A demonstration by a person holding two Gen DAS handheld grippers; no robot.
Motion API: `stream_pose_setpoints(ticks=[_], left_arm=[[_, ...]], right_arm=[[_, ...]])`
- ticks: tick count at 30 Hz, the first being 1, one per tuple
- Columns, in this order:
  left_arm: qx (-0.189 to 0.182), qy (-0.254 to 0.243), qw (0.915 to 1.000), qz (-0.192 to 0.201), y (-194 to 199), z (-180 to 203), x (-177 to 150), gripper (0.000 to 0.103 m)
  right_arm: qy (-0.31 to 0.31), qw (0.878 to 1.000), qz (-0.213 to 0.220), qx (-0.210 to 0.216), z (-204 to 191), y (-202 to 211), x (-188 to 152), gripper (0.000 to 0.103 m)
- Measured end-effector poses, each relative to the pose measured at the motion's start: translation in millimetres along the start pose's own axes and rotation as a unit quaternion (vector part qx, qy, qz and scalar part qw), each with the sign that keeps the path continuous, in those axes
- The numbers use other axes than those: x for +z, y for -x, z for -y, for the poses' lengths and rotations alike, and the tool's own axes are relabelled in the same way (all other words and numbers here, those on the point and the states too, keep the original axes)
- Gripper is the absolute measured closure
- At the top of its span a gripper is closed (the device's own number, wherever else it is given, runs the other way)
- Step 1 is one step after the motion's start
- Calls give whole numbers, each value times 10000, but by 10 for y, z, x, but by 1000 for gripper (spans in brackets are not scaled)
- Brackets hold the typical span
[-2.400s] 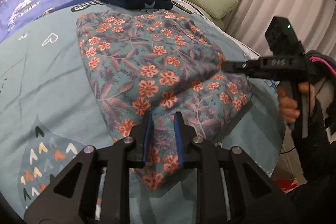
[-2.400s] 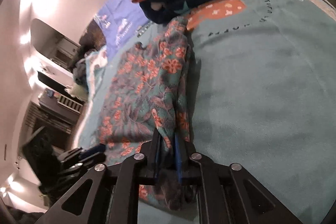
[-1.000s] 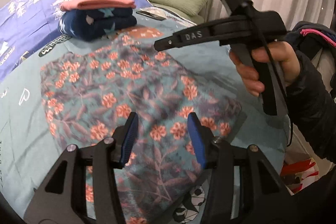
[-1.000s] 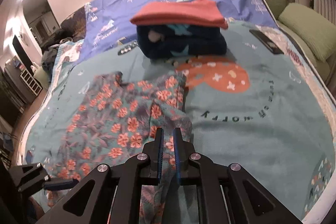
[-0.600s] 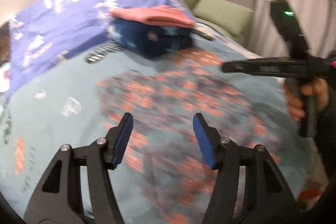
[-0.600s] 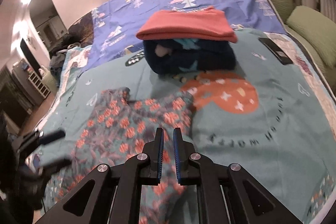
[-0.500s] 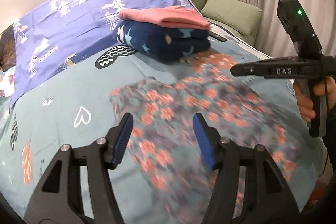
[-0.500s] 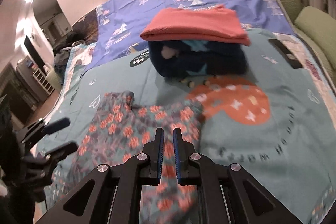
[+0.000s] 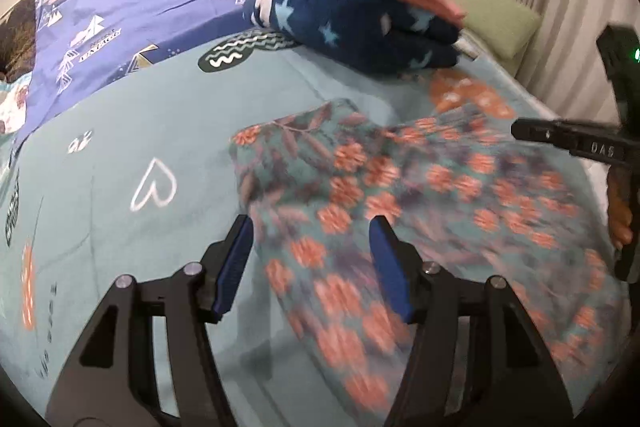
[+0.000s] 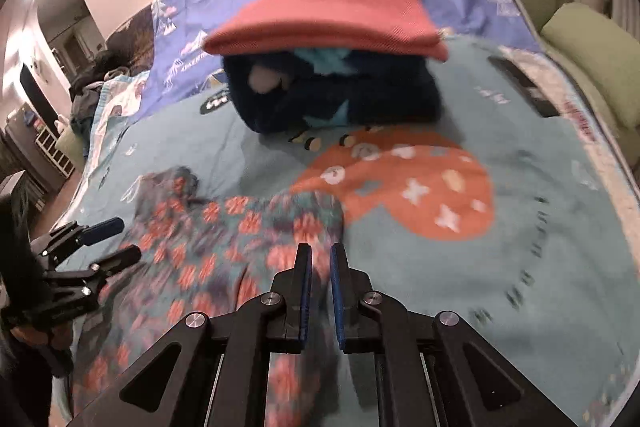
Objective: Fold small clothes
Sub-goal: 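Move both open tools to the sides of the folded floral shirt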
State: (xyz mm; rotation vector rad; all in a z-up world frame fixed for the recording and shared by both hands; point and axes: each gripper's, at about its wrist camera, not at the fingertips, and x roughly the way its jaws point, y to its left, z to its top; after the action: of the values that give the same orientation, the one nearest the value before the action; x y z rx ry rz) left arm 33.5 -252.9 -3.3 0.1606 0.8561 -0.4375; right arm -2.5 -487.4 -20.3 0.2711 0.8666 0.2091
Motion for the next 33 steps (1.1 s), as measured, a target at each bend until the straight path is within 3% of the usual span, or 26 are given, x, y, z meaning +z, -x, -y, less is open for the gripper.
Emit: stream_pose_setpoints(ticks=[4, 7, 8, 10, 11, 12, 14, 15, 18, 21, 22, 23, 25, 29, 33], left_arm=[[-498, 34, 9984, 261, 492, 138, -286, 41], [-908, -126, 9955, 224, 698, 341, -544, 41], [-875, -199, 9959, 139, 702, 403, -645, 41], [-430, -246, 9986, -173, 580, 479, -919, 40], [-452, -120, 9986, -236, 532, 461, -1020, 40], [-664, 312, 9972, -138, 556, 377, -1097, 40], [-848, 613, 9942, -245, 625, 312, -1089, 40], [-859, 576, 9945, -189, 705, 315, -1077, 40], [-624, 217, 9977, -137, 832, 393, -1083, 40], [-684, 134, 9975, -93, 889, 387, -1070, 40], [-758, 212, 9969, -91, 881, 343, -1053, 40], [-804, 286, 9963, -102, 880, 315, -1050, 37], [-1023, 504, 9932, -220, 760, 215, -961, 33], [-1193, 672, 9893, -499, 499, 123, -871, 28], [-1836, 1047, 9767, -383, 259, -38, -805, 20]], right_arm=[[282, 9986, 30, 442, -176, 490, -372, 93], [305, 9921, -94, 1212, -346, 710, -774, 92], [285, 9923, -158, 1197, -370, 713, -878, 91], [267, 9969, -438, 588, -329, 570, -1122, 91], [95, 9975, -494, 506, -231, 497, -1261, 80], [-196, 9969, -354, 672, -146, 525, -1300, 79], [-863, 9907, -371, 989, 13, 627, -1313, 79], [-881, 9912, -259, 948, 28, 704, -1305, 79], [-494, 9975, -77, 493, -37, 869, -1283, 77], [-346, 9973, -19, 652, -82, 919, -1229, 76], [-394, 9961, -15, 793, -64, 896, -1182, 68], [-462, 9946, -18, 934, -56, 834, -1137, 48], [-671, 9905, -25, 1198, 28, 739, -1072, 25], [-913, 9872, -299, 1273, 154, 472, -923, 25], [-902, 9800, -367, 1737, 209, 227, -816, 25]])
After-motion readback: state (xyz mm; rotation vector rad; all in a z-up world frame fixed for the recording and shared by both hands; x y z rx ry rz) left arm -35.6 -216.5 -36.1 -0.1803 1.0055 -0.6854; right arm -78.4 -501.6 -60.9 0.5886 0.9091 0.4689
